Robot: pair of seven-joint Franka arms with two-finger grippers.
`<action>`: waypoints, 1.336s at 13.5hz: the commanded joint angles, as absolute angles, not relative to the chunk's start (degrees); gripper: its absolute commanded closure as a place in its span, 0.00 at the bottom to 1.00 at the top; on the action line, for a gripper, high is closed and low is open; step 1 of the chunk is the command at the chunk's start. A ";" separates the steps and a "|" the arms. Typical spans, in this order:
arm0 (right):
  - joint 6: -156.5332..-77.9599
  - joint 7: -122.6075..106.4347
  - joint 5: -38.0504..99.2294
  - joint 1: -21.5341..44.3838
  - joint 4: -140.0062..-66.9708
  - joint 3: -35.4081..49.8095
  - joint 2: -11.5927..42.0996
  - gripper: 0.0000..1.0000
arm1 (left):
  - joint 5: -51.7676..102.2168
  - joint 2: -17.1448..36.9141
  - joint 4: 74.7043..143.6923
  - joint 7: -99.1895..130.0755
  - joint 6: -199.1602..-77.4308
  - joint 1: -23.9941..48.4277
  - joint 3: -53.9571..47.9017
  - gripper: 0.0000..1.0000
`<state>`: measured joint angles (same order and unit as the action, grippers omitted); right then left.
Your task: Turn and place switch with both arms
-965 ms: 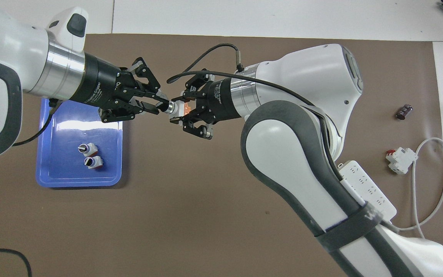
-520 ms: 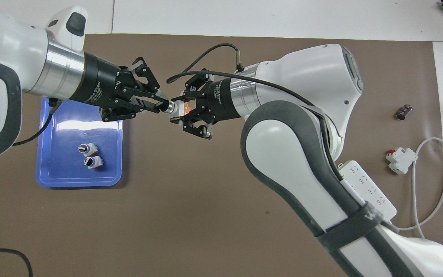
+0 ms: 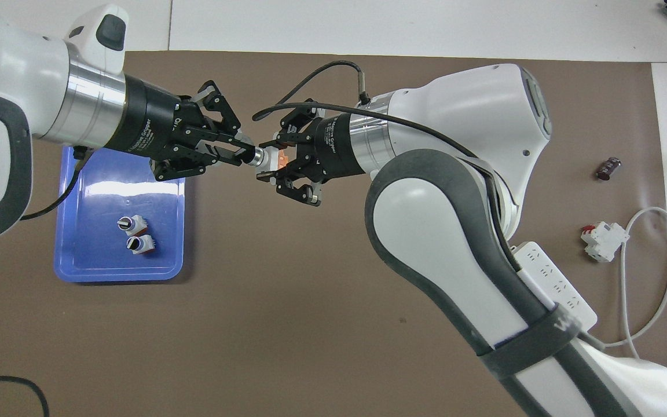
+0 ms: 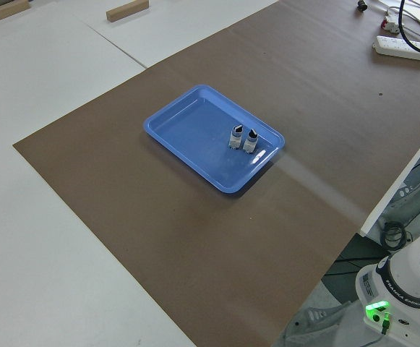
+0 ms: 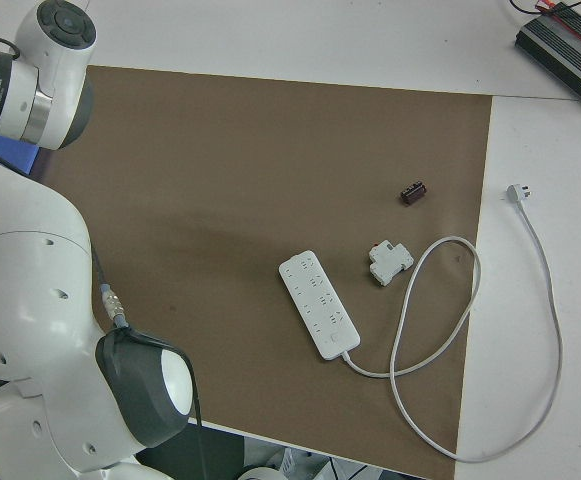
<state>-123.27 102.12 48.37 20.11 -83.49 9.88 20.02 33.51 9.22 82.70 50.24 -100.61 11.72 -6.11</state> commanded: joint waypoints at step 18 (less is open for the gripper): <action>-122.34 102.74 48.16 19.86 -83.67 10.02 19.69 1.00 | 32.70 8.00 84.90 50.77 -106.00 13.97 -5.89 1.00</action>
